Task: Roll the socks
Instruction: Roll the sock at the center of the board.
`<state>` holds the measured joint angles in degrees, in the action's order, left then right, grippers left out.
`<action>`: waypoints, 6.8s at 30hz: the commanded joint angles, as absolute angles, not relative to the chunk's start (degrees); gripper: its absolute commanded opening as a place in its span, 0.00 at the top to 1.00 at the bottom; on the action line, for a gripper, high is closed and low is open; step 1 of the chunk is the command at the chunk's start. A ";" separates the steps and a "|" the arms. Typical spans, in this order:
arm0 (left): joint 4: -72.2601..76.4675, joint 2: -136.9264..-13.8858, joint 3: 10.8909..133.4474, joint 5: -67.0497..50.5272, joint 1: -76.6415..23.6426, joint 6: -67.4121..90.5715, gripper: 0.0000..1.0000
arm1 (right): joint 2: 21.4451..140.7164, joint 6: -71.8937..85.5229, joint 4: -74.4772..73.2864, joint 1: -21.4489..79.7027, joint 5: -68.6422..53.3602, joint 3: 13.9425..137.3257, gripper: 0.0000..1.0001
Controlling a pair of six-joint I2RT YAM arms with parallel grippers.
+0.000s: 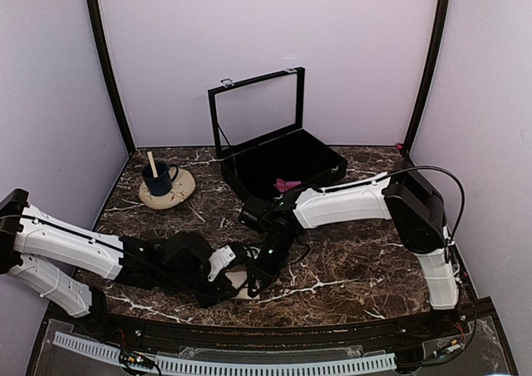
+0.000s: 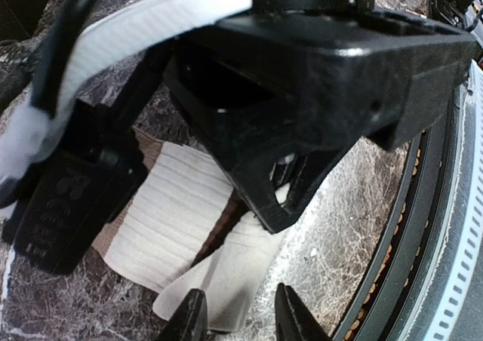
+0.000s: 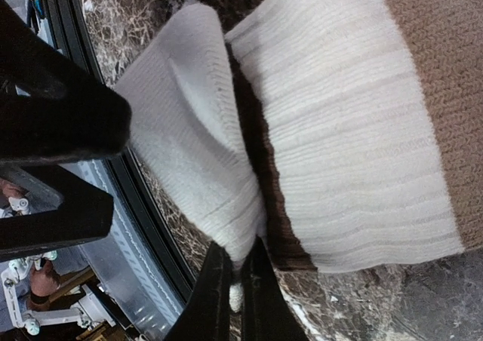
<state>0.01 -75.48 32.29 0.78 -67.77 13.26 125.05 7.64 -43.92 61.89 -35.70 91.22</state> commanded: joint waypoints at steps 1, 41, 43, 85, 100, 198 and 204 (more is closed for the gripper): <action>0.40 -77.26 34.05 -0.59 -68.19 11.34 0.66 | 126.20 6.25 -45.36 61.61 -37.65 92.35 1.00; 0.05 -85.27 31.97 -4.18 -68.28 23.84 1.00 | 125.37 6.32 -42.55 58.46 -40.27 89.40 0.79; 0.40 -84.64 31.07 -4.11 -68.20 25.58 1.00 | 124.81 6.64 -41.76 57.92 -40.97 88.90 0.75; -0.24 -97.05 35.71 -41.43 -47.51 21.77 1.00 | 91.74 -1.58 -5.66 70.98 11.12 50.26 0.70; -12.10 -104.65 45.93 -49.07 -43.09 10.98 1.00 | 96.35 -15.65 -4.74 82.87 20.01 54.56 0.62; 10.16 -76.00 29.91 -4.97 -58.73 9.82 0.64 | 122.51 -5.58 -35.89 55.62 -46.73 75.86 0.95; 8.21 -80.35 34.38 -5.27 -60.93 4.33 0.63 | 124.27 -4.40 -36.30 55.63 -49.49 77.29 0.95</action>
<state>8.16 -78.85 31.57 -6.55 -59.88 9.50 121.99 -5.08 -32.99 55.44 -48.88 76.84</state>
